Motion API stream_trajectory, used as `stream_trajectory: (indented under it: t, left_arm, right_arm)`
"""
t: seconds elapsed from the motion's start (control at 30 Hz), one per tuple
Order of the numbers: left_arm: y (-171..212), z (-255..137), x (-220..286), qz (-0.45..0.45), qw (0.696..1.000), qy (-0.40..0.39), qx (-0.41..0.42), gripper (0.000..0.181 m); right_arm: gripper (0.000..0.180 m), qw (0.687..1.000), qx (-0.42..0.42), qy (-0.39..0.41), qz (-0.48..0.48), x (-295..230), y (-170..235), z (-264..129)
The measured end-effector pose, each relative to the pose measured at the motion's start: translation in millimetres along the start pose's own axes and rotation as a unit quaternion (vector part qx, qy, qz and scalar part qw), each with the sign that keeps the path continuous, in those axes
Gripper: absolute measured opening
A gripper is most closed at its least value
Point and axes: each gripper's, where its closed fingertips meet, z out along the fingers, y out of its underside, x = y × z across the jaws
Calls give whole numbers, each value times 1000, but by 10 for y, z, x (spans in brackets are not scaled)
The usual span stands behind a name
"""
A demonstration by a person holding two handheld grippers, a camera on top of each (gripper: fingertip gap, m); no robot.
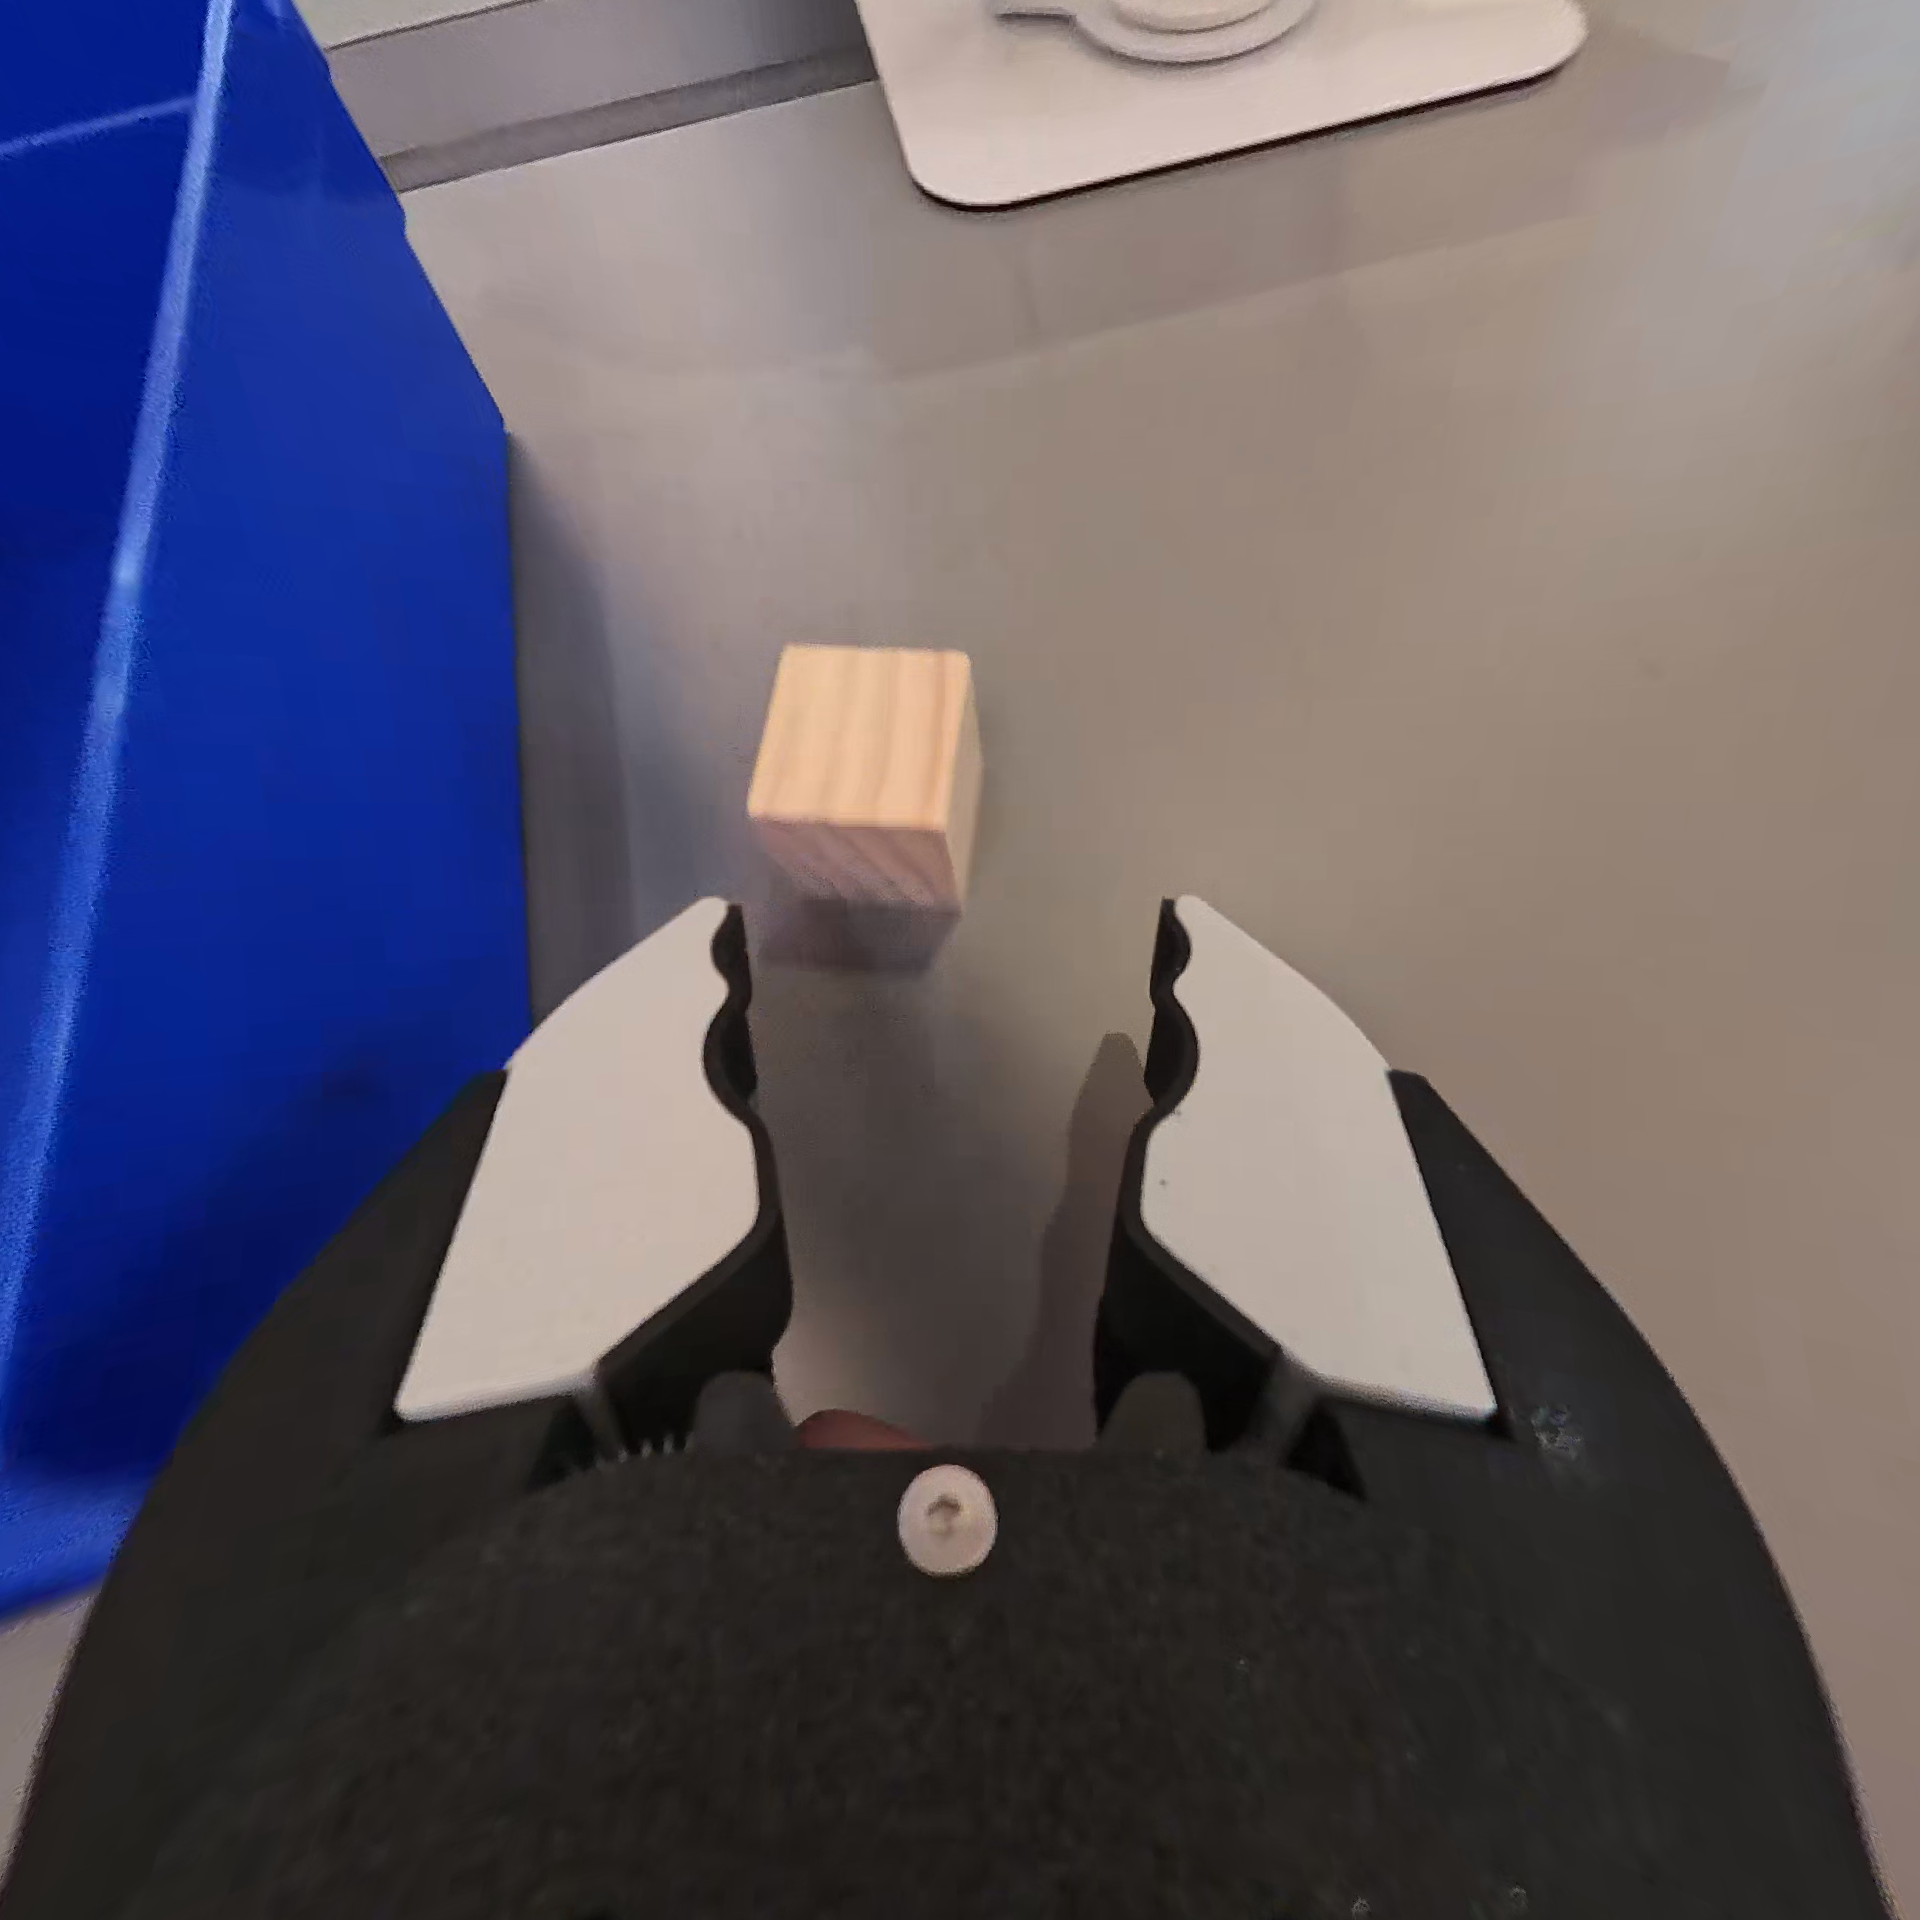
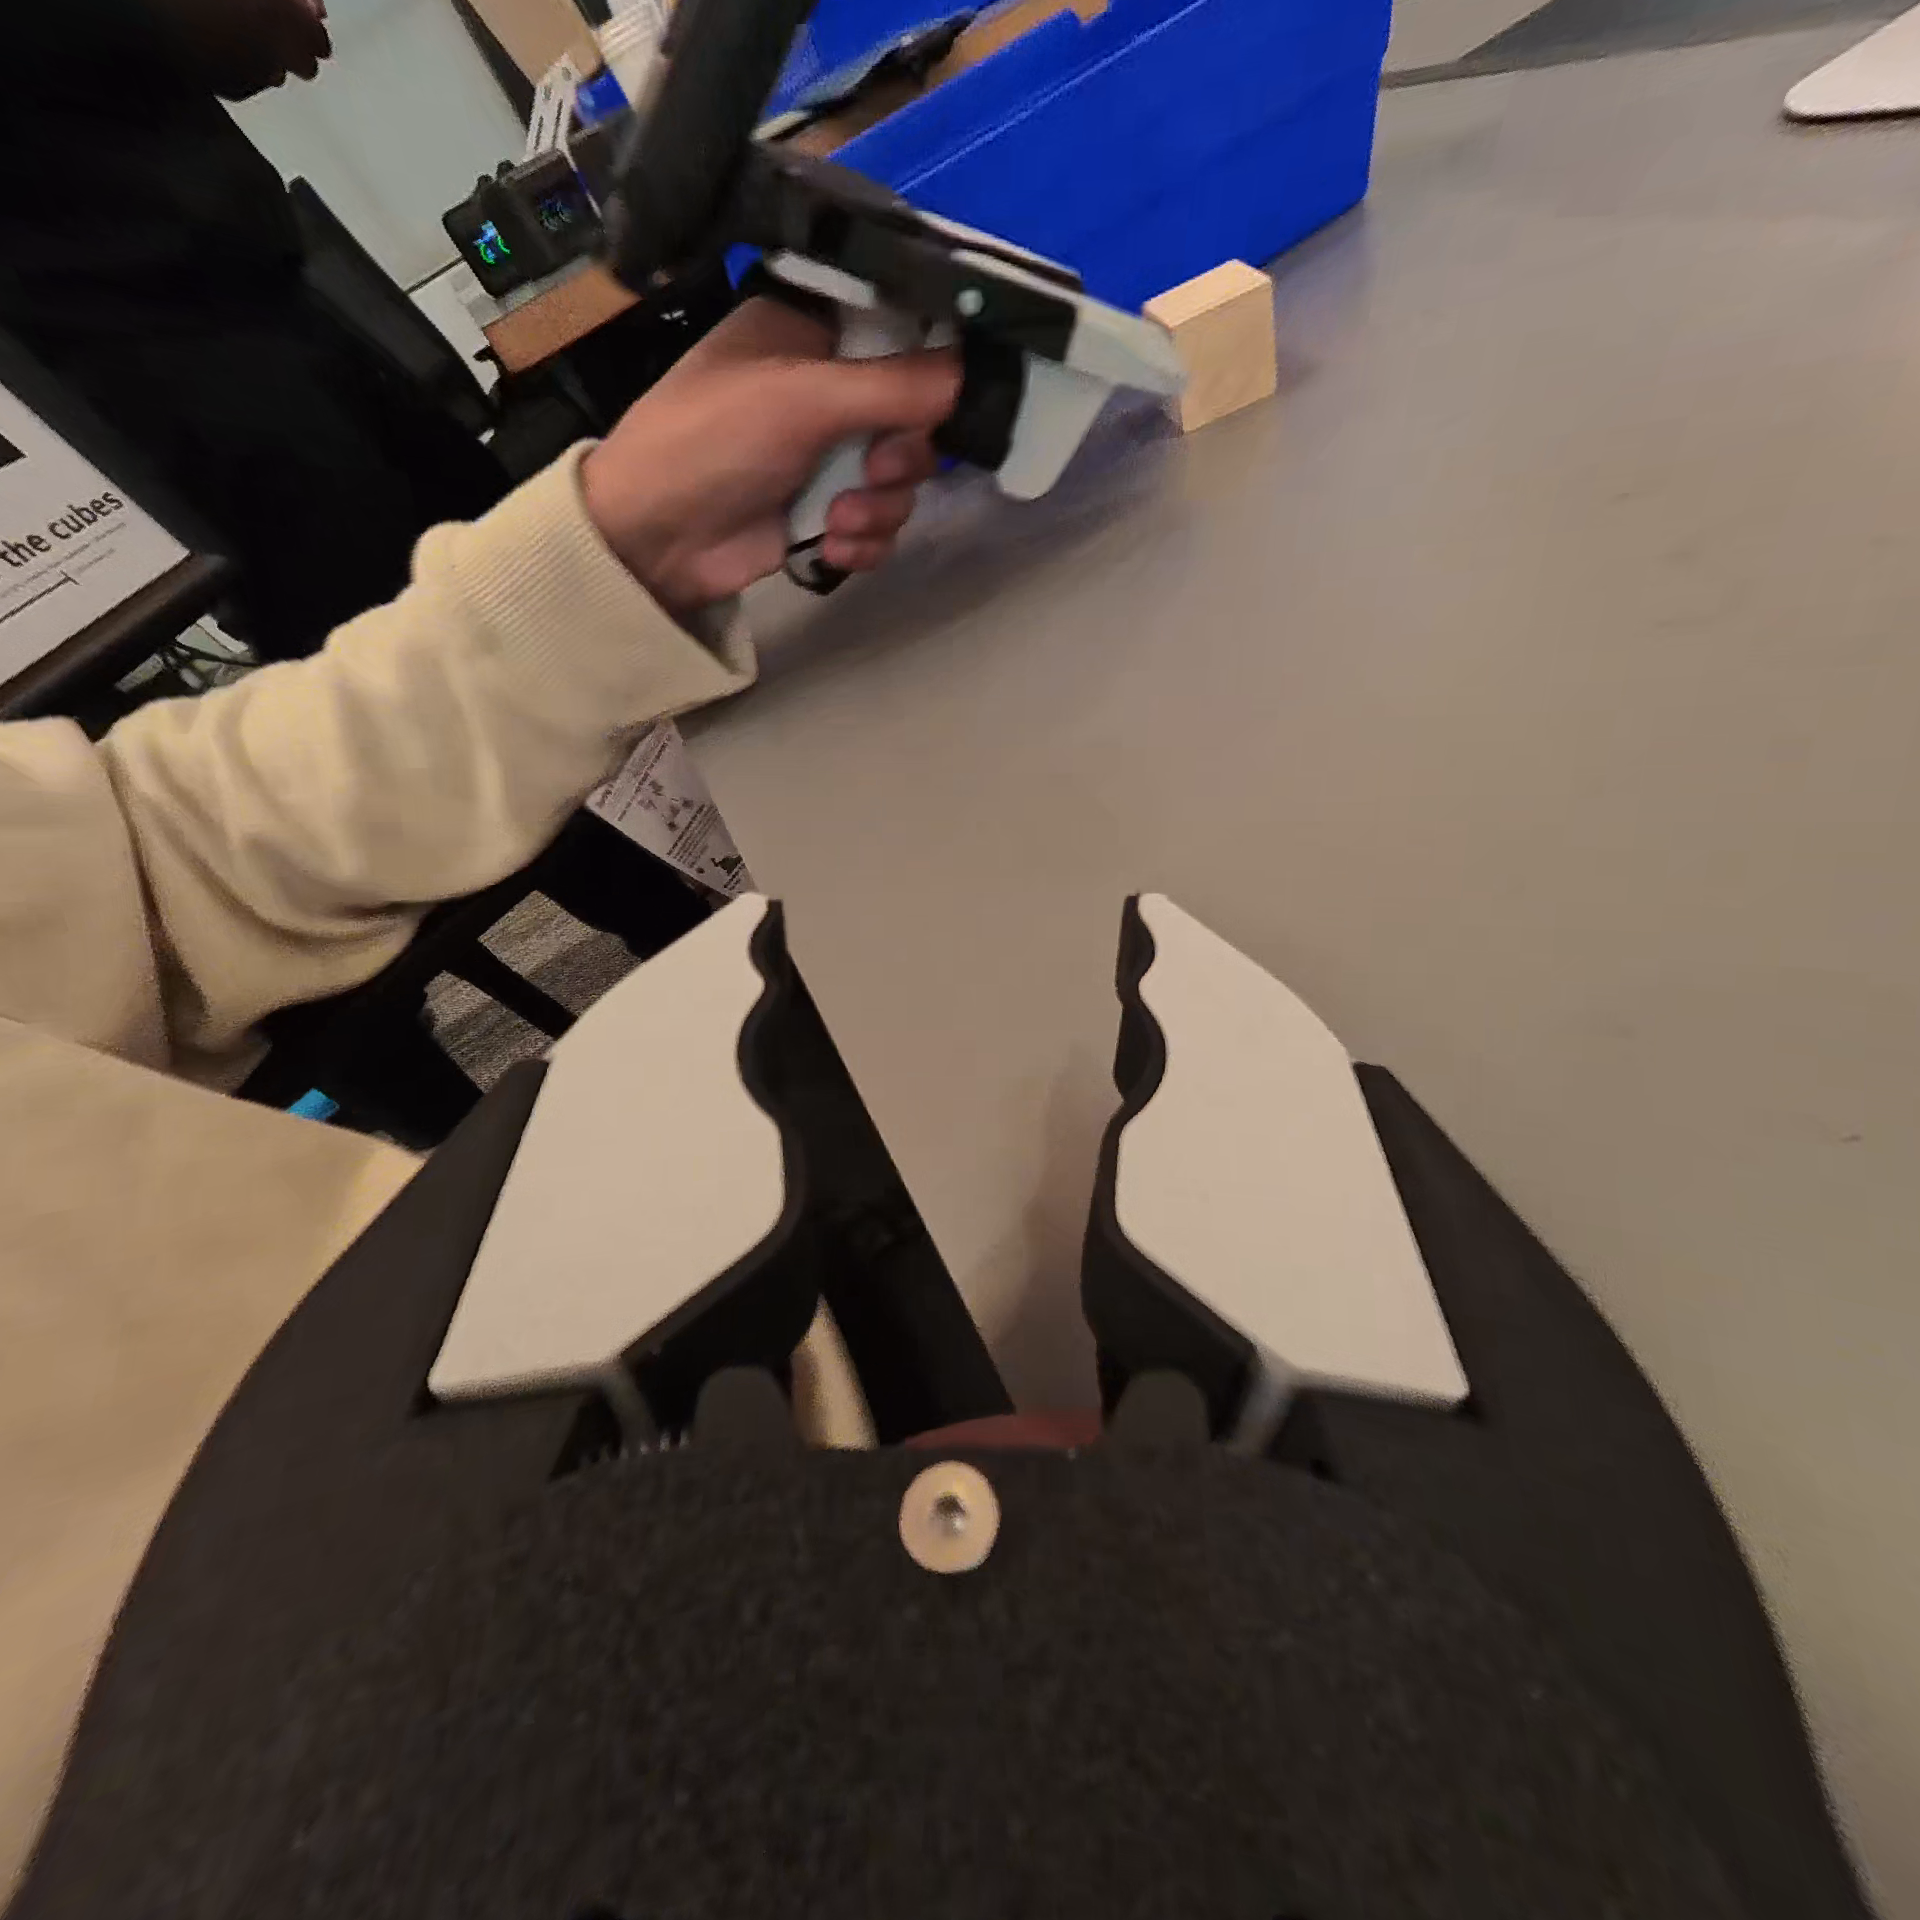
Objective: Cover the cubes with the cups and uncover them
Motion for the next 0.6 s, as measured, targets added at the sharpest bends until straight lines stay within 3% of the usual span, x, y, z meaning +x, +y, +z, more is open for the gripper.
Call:
stream_trajectory:
  t: [0.17,0.23,0.33,0.43,0.6]
  left_arm:
    - [-15,428,-125,-19,998,-22,-58,75]
    - [-20,475,-116,-26,998,-11,-61,46]
    - [-141,342,304,7,994,102,-47,45]
    - [-236,87,897,99,969,224,-25,45]
    - [-21,-342,1848,251,873,417,-20,45]
  right_arm:
    - [58,1000,7,13,-17,41,-62,-120]
    - [55,1000,13,15,-24,45,-112,-185]
    - [52,999,28,29,-34,99,-199,-291]
    - [52,998,41,36,-28,161,-280,-393]
    - [51,996,48,61,-34,302,-365,-520]
